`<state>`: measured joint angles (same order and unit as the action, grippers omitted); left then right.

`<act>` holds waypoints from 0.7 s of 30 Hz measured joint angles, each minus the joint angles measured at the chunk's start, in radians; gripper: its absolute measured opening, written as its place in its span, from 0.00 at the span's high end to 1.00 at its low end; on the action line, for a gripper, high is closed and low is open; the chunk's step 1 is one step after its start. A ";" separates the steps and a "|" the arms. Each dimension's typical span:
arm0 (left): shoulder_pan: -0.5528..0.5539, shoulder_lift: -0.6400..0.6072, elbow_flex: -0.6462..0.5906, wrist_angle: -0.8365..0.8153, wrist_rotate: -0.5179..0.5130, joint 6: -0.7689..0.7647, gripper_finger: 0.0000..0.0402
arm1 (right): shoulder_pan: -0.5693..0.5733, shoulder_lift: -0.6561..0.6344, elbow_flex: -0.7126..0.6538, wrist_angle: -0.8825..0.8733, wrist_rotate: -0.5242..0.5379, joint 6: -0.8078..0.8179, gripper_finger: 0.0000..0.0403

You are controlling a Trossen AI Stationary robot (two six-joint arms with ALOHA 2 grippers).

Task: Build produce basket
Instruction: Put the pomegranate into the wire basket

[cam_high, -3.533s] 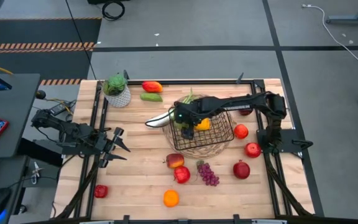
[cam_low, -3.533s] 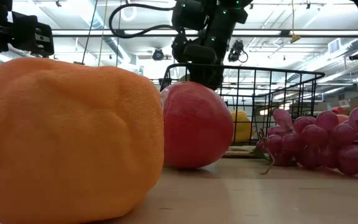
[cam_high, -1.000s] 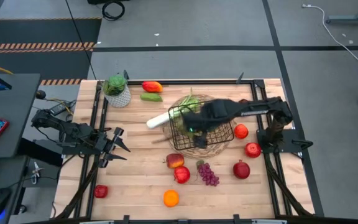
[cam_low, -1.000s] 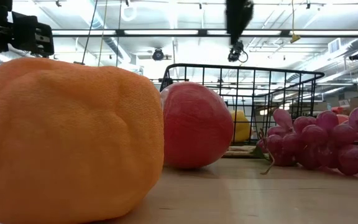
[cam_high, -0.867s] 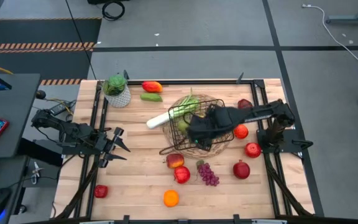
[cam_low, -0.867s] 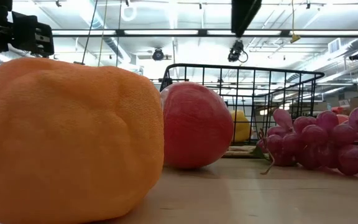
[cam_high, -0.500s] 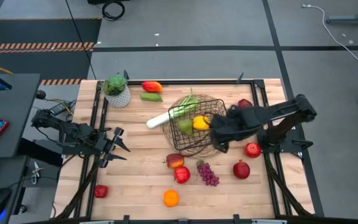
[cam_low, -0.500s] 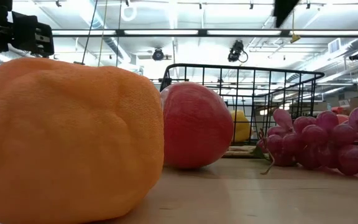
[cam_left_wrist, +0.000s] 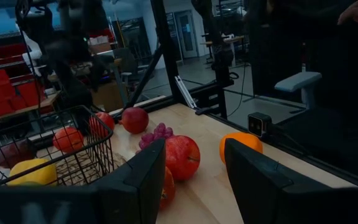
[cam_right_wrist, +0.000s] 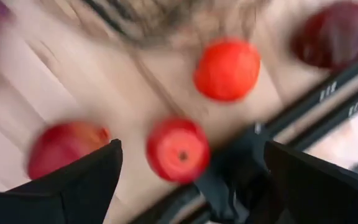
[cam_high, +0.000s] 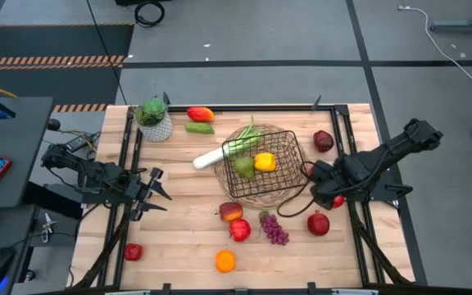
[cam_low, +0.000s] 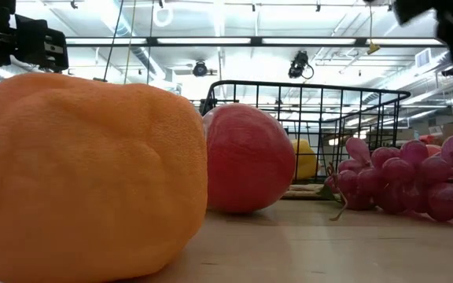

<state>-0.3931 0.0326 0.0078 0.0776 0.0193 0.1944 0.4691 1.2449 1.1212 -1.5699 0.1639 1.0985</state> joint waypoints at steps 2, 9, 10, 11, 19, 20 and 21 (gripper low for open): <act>0.000 0.000 0.000 0.000 0.000 0.000 0.57 | 0.001 -0.009 -0.051 0.002 -0.041 0.028 0.02; 0.000 0.000 0.000 0.000 0.000 0.000 0.57 | 0.039 -0.007 -0.117 0.181 -0.132 0.052 0.02; 0.000 0.000 0.000 0.000 0.000 0.000 0.57 | 0.050 -0.007 -0.117 0.212 -0.132 0.063 0.02; 0.000 0.000 0.000 0.000 0.000 0.000 0.57 | 0.060 -0.007 -0.117 0.238 -0.132 0.081 0.02; 0.000 0.000 0.000 0.000 0.000 0.000 0.57 | 0.112 0.003 -0.119 0.380 -0.109 0.493 0.02; 0.000 0.000 0.000 0.000 0.000 0.000 0.57 | 0.115 0.010 -0.120 0.377 -0.101 0.552 0.02; 0.000 0.000 0.000 0.000 0.000 0.000 0.57 | 0.120 0.018 -0.125 0.379 -0.101 0.596 0.02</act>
<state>-0.3931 0.0326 0.0080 0.0776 0.0195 0.1944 0.5895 1.2625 0.9965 -1.1911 0.0627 1.6942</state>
